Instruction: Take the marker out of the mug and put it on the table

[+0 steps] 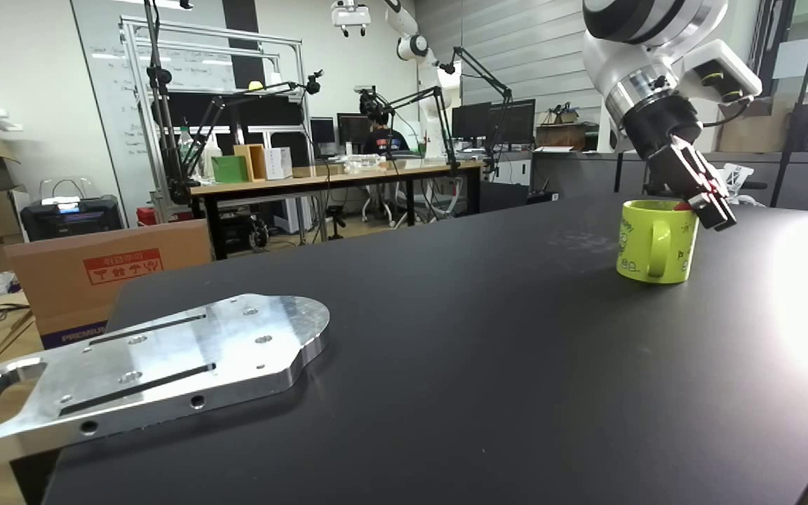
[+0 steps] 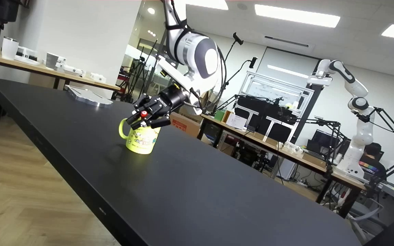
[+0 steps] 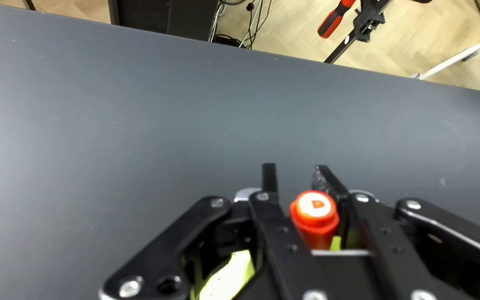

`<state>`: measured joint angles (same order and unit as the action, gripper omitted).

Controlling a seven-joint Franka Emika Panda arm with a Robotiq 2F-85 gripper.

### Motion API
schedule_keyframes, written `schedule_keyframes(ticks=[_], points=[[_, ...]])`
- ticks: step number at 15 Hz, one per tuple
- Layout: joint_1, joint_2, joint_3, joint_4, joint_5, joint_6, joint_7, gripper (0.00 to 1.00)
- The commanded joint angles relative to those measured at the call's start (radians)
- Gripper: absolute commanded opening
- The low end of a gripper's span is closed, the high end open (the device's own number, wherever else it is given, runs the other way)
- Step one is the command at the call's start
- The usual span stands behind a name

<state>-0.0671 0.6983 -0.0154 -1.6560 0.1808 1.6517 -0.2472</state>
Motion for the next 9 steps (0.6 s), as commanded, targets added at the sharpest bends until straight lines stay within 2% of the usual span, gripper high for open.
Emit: schedule_keyframes(ticks=[1, 9], points=[[-0.018, 0.036, 0.018, 0.078, 0.009, -0.049, 0.043, 0.01], [-0.023, 0.01, 0.026, 0.131, 0.017, -0.118, 0.039, 0.02]])
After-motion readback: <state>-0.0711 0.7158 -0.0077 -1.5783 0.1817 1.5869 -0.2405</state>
